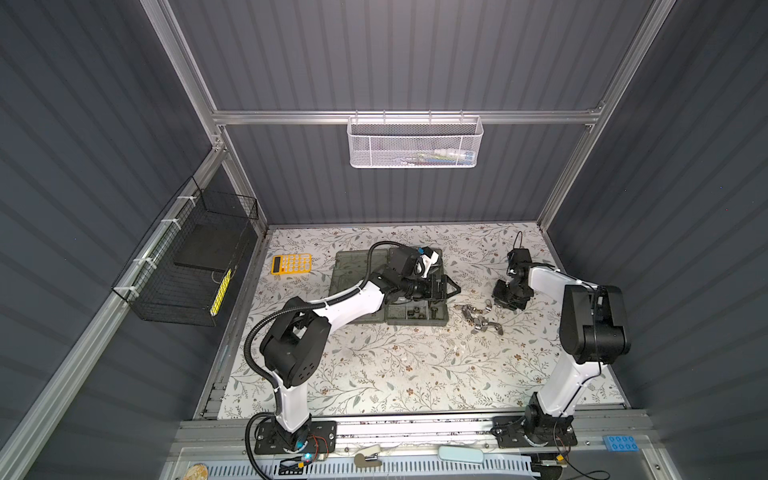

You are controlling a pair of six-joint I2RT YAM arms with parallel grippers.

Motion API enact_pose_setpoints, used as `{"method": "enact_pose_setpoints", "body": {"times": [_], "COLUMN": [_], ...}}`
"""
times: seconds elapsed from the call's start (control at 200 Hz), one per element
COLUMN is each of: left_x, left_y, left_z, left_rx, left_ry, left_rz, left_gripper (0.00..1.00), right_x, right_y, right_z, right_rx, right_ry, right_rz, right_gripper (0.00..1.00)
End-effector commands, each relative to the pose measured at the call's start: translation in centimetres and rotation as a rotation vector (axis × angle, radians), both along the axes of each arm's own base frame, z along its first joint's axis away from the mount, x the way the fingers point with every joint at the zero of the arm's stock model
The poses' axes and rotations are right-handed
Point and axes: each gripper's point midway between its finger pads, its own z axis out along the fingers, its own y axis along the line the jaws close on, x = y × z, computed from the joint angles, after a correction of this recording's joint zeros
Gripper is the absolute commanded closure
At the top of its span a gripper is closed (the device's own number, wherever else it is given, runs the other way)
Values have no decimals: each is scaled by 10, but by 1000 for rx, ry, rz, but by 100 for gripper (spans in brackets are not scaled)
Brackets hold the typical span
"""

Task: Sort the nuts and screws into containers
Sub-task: 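Lower the right gripper and grasp another silver hex nut, then carry the silver hex nut over the organizer with the right gripper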

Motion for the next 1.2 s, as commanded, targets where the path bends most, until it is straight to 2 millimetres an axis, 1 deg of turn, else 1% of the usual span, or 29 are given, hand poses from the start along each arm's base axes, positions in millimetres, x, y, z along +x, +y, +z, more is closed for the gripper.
{"method": "enact_pose_setpoints", "body": {"times": [0.0, 0.165, 0.355, 0.46, 0.58, 0.665, 0.675, 0.7, 0.886, 0.971, 1.081, 1.196], "left_x": [-5, -6, -6, -7, -4, -3, -3, -2, 6, 8, 7, 6], "left_y": [0, 4, 12, 18, 30, 40, 41, 44, 75, 88, 100, 108], "left_z": [10, 14, 17, 19, 21, 22, 23, 24, 25, 24, 22, 21], "left_rx": [-3, 2, 9, 7, 6, 6, 5, 4, -2, -2, 13, 17], "left_ry": [-21, -36, -45, -46, -46, -47, -47, -48, -33, -30, -35, -34], "left_rz": [-14, -7, 5, 14, 34, 52, 54, 59, 116, 137, 153, 161], "left_gripper": [0, 0, 0, 0, 0, 0, 0, 0, 0, 0, 0, 0], "right_x": [-3, 2, 10, 15, 22, 24, 28, 28, 36, 38, 40, 41], "right_y": [7, 19, 45, 67, 95, 114, 117, 129, 171, 189, 210, 230], "right_z": [19, 41, 65, 78, 92, 97, 101, 104, 111, 111, 112, 108], "right_rx": [42, 103, 195, 243, 297, 318, 322, 361, 398, 410, 426, 449], "right_ry": [-34, -118, -204, -247, -295, -306, -328, -333, -347, -341, -339, -327], "right_rz": [4, 11, 43, 81, 131, 160, 167, 193, 266, 293, 322, 347], "right_gripper": [82, 82, 82, 83, 83, 83, 83, 83, 82, 82, 82, 81]}}
